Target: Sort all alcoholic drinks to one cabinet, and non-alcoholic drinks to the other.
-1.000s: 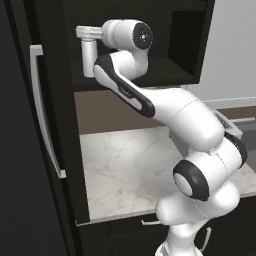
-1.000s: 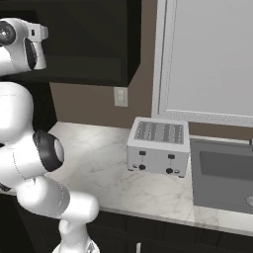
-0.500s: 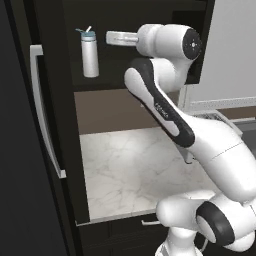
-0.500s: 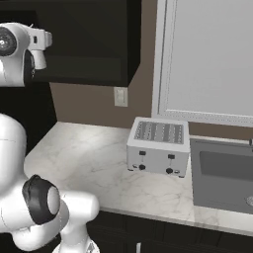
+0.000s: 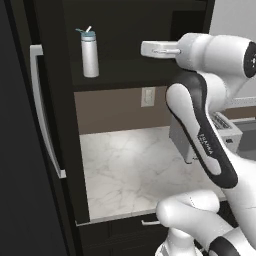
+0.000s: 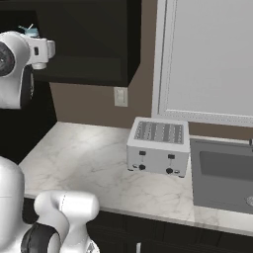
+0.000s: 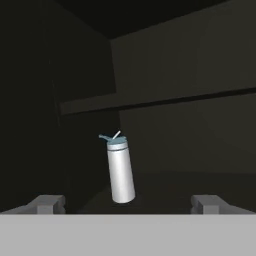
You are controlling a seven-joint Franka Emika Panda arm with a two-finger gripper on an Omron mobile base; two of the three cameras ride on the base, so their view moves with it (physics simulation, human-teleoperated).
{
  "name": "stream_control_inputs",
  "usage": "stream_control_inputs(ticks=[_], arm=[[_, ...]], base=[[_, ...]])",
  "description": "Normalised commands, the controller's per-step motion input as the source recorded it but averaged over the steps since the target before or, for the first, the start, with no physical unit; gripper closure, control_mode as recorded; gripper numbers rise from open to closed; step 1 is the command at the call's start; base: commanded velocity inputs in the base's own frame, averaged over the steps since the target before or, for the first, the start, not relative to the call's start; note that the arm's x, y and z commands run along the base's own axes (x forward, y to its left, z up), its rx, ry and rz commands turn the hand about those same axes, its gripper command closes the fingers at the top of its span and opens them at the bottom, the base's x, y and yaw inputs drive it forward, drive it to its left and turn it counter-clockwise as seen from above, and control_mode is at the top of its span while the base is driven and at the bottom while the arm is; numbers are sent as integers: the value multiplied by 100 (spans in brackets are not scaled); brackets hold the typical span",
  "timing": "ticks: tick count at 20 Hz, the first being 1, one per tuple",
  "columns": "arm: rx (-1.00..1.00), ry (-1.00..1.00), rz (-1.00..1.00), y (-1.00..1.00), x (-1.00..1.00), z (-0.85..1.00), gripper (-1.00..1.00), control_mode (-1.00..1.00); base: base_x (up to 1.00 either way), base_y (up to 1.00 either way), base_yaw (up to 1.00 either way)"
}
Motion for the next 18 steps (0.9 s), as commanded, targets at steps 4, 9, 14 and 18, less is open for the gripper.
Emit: stream_control_inputs(ticks=[4,9,14,18], arm=[[-16,19,0,-38,-100,6,-100,-100],[-20,28,0,-36,-100,-7,-100,-100],[-18,19,-5,-20,-70,-42,-100,-100],[-15,15,-13,-20,-36,-44,-100,-100]], base=[[0,0,0],[0,0,0],[0,0,0],[0,0,0]])
